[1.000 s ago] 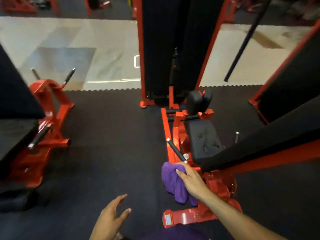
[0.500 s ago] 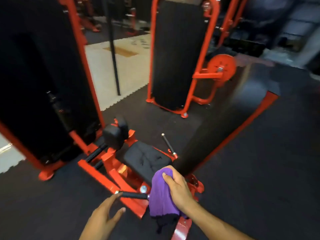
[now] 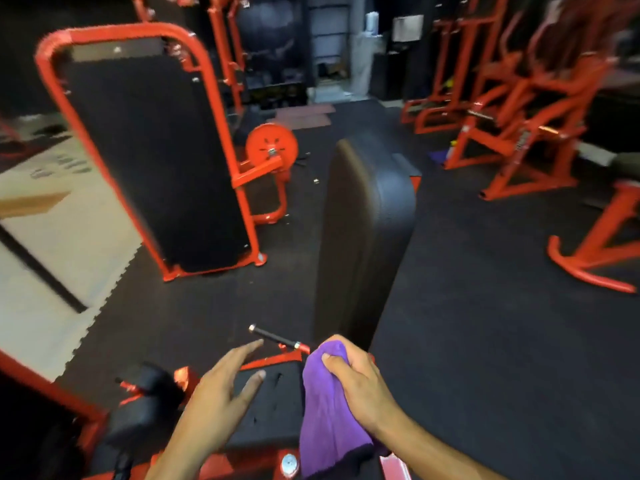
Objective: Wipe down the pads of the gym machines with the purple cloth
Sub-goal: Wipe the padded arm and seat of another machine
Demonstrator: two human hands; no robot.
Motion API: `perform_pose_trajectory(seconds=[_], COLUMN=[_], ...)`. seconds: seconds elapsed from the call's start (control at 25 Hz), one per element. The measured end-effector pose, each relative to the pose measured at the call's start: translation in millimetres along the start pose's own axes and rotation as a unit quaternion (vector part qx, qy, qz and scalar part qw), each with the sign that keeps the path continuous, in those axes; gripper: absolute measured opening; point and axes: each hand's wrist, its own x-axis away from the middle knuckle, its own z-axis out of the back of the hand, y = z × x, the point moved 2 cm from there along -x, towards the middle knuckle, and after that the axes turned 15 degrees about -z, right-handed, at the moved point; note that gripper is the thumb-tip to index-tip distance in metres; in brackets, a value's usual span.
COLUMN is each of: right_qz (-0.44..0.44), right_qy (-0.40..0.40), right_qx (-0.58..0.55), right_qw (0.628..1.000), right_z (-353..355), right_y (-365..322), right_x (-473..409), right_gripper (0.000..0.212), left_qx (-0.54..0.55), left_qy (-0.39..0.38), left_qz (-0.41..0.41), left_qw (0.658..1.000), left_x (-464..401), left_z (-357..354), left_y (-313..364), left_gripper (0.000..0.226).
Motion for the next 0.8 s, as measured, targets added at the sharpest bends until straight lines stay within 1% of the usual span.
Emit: perform_pose_trajectory(seconds=[0.08,0.16,0.24,0.36,0.44,0.52,0.6,0.64,0.68,0.72,0.76,0.8], right_qz=[0.007,0.018,0.045,0.092,0.122,0.168,0.22,0.236,0.242,0.242,0.238,0.225], right_qy=[0.06,0.137,0.24,0.384,0.481,0.566,0.627,0.648,0.656,0.646,0.627,0.614], right_qx=[-0.025,-0.049,-0.115,-0.191,-0.215,-0.224,-0.192,-0.148,-0.095,-0.041,0.022,0.086], right_qw=[0.998,0.989,0.963,0.899,0.841,0.776,0.723,0.709,0.709,0.723,0.741,0.752], right_z=[5,9,12,13,15,25,37,41,45,48,50,51], right_y=[-13,-30,-54,-84,-102,-120,-142,-154,-163,-171,-175,-173], right_x=[14,31,50,77,92,101,99,89,72,51,28,5], right_gripper=[0.023,0.02,0.014,0.013,0.014,0.017,0.016,0.018,0.024,0.032,0.041,0.049], left_qx=[0.002,0.011,0.022,0.03,0.043,0.051,0.056,0.055,0.053,0.057,0.073,0.102], left_qy=[-0.018,-0.017,-0.021,-0.033,-0.031,-0.009,0.027,0.043,0.054,0.056,0.053,0.052], left_qz=[-0.068,-0.134,-0.213,-0.316,-0.381,-0.436,-0.483,-0.501,-0.518,-0.53,-0.529,-0.512], left_qw=[0.998,0.991,0.977,0.948,0.923,0.898,0.874,0.863,0.852,0.844,0.844,0.851], left_x=[-42,-79,-111,-149,-167,-187,-214,-230,-244,-255,-261,-263], left_z=[15,29,44,56,60,62,63,61,54,42,26,9], left_y=[4,12,23,35,48,69,95,107,116,122,123,123], left_gripper=[0.045,0.048,0.053,0.057,0.058,0.062,0.063,0.062,0.061,0.061,0.063,0.066])
